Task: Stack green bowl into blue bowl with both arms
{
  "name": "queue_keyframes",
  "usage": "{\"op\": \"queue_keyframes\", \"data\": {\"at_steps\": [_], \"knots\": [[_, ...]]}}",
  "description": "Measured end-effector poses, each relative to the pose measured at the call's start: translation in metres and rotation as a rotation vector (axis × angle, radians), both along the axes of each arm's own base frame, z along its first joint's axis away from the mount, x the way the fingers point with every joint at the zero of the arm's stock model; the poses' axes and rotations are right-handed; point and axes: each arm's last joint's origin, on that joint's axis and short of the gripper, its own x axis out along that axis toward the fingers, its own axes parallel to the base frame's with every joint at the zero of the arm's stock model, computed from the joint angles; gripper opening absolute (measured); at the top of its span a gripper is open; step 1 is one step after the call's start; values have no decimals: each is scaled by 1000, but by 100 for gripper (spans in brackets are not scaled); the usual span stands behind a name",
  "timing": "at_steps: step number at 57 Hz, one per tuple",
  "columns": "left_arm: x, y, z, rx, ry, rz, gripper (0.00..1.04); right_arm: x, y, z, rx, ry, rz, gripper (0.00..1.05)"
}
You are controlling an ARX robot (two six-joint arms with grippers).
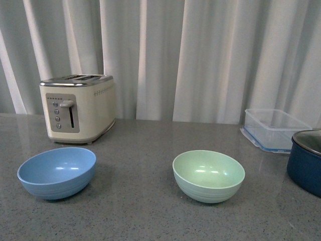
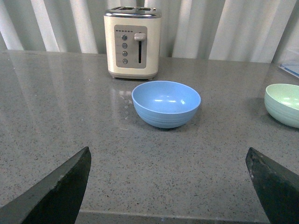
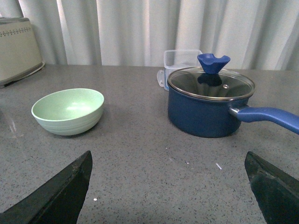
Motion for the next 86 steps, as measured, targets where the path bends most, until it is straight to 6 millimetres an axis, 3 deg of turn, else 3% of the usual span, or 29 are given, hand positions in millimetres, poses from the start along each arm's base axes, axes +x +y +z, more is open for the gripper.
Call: {"op": "queue_keyframes", "data": {"at_steps": [22,24,29,32,51,67,86], "knots": [[0,0,0,0,0,0,98,0,0,0,0,0,0,95],[1,0,-2,-16,53,39,98,0,0,0,0,0,0,95],[5,3,1,27,431,282,98,0,0,0,0,0,0,95],[11,6,3,49,537,337,98,0,0,0,0,0,1,95],[89,37,59,-21,535,324,98,0,0,0,0,0,0,95],[153,47,63,-9,591,297,98,0,0,0,0,0,0,95],[220,36,55,13,634,252,98,0,0,0,0,0,0,95]]}}
